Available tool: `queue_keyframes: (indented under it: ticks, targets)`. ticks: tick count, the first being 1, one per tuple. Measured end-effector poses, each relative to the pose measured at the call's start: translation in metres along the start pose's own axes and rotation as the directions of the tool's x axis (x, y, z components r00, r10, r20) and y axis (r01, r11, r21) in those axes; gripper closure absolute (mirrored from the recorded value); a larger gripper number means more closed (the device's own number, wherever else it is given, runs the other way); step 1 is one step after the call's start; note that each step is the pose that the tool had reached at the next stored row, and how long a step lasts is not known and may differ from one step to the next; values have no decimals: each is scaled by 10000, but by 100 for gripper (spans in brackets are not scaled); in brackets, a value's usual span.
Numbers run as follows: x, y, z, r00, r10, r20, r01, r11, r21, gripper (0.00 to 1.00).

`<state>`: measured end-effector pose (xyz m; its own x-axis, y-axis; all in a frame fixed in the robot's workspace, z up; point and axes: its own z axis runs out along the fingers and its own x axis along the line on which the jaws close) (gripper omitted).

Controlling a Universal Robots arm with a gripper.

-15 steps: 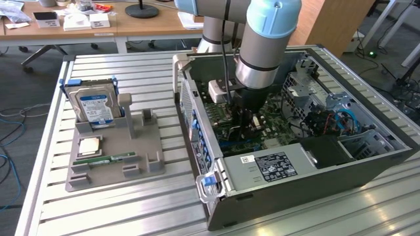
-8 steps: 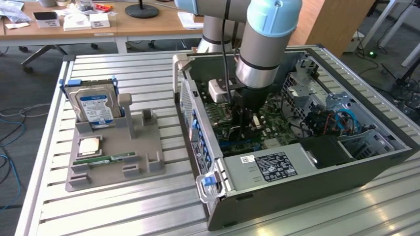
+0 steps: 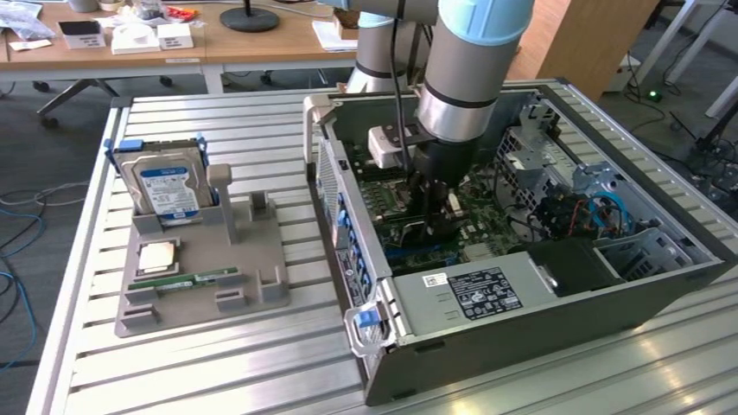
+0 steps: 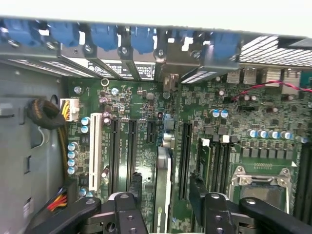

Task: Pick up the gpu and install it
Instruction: 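Insert the gpu into the slot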

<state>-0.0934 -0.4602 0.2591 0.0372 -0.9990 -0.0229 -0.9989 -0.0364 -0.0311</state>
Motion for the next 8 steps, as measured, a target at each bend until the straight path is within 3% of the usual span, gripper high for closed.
queue_keyframes:
  ticks: [8]
  targets:
    - [-5, -7, -213, 10000, 0, 0, 0, 10000, 0, 48]
